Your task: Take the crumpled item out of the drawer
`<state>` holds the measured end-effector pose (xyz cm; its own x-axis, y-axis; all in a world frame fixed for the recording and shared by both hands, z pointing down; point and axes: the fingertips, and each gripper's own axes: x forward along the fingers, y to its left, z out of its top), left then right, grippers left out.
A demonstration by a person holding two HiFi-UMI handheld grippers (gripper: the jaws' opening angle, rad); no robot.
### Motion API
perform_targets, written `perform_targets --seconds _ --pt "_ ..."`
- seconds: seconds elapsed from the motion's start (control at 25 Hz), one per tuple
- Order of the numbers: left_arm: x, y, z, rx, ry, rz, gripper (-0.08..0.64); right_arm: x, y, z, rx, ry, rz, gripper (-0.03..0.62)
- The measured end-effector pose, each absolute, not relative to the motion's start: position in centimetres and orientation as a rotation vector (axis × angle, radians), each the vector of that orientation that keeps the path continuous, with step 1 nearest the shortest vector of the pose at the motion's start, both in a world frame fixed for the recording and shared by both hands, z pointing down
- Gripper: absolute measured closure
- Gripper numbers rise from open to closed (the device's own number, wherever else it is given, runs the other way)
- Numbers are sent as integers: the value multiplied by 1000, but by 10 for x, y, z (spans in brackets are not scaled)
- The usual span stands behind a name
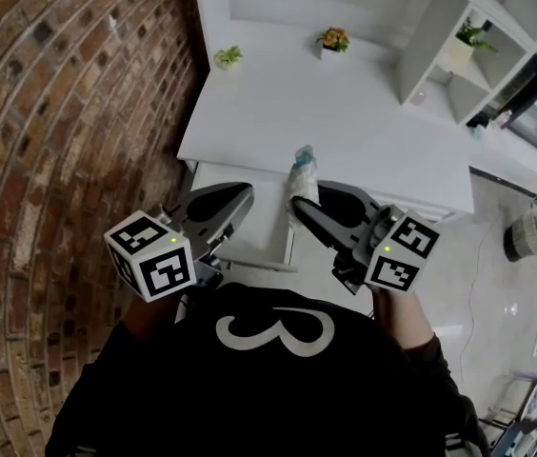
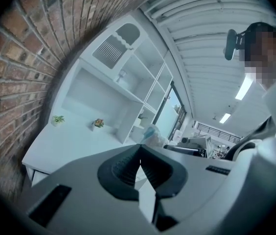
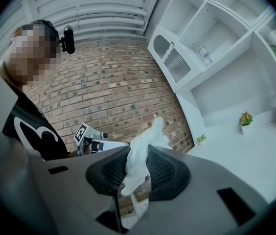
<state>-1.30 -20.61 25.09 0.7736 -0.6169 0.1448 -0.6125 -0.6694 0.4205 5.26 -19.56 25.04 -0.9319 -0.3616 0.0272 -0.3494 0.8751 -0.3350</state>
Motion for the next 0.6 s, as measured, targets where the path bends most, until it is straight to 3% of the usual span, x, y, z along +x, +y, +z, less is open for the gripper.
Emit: perform_targets --seconds 0.6 --pt "-5 -182 238 2565 -933 -33 557 60 -171 236 -570 3011 -442 494"
